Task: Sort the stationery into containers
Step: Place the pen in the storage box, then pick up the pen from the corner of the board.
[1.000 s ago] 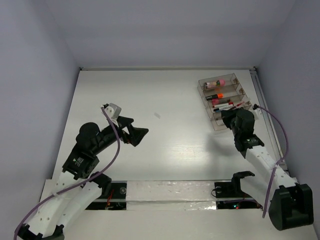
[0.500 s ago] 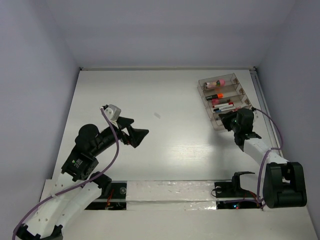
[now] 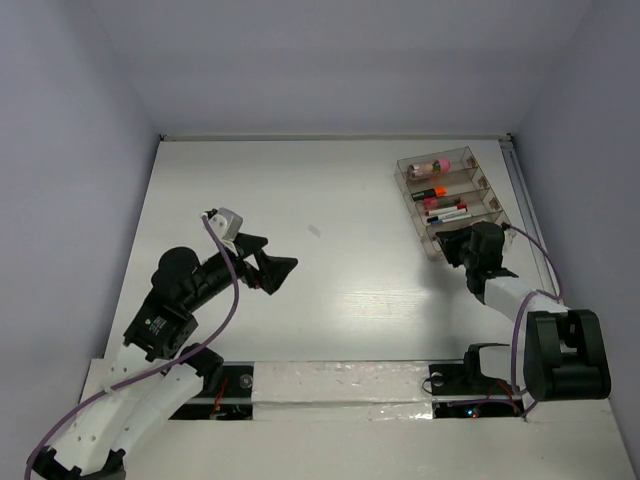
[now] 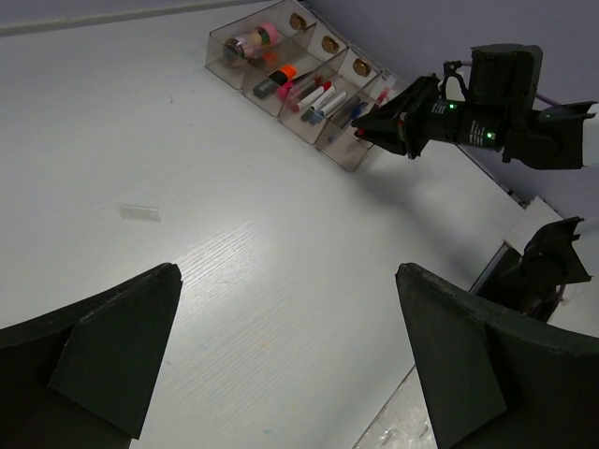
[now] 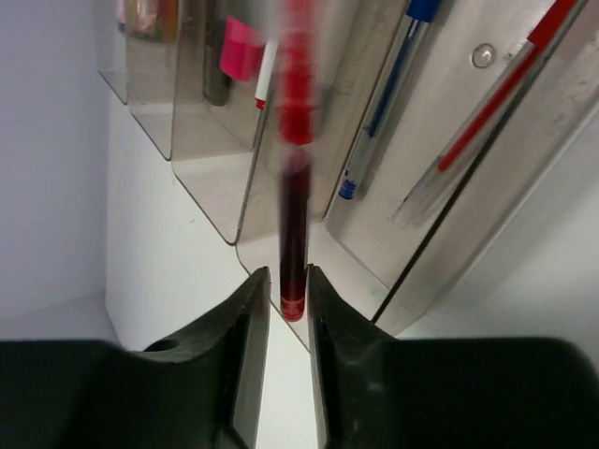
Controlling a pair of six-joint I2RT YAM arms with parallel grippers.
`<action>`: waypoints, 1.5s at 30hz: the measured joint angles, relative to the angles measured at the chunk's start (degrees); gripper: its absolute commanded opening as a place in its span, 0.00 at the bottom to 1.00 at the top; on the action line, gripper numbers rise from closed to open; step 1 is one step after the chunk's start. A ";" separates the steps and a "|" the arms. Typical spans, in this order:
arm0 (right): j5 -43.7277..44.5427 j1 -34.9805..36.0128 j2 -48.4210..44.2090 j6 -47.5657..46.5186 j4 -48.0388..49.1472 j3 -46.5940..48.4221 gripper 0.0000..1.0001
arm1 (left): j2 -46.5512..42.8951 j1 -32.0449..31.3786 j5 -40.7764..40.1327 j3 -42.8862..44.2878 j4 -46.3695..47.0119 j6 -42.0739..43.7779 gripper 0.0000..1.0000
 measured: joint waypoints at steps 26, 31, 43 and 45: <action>-9.35 24.57 9.84 -26.67 -3.69 25.33 0.42 | 7.39 3.65 -15.32 0.04 -2.75 -0.50 0.99; -10.78 31.12 11.50 -31.36 -6.84 26.58 0.42 | 13.81 11.30 -19.63 0.04 -4.48 -2.32 0.99; -11.15 32.74 -0.15 -40.59 -14.58 20.61 0.44 | 29.35 35.89 -20.63 0.50 -12.20 -10.60 0.83; -11.08 32.74 -0.90 -41.48 -15.32 19.96 0.44 | 32.89 38.69 -20.90 0.50 -13.49 -11.54 0.82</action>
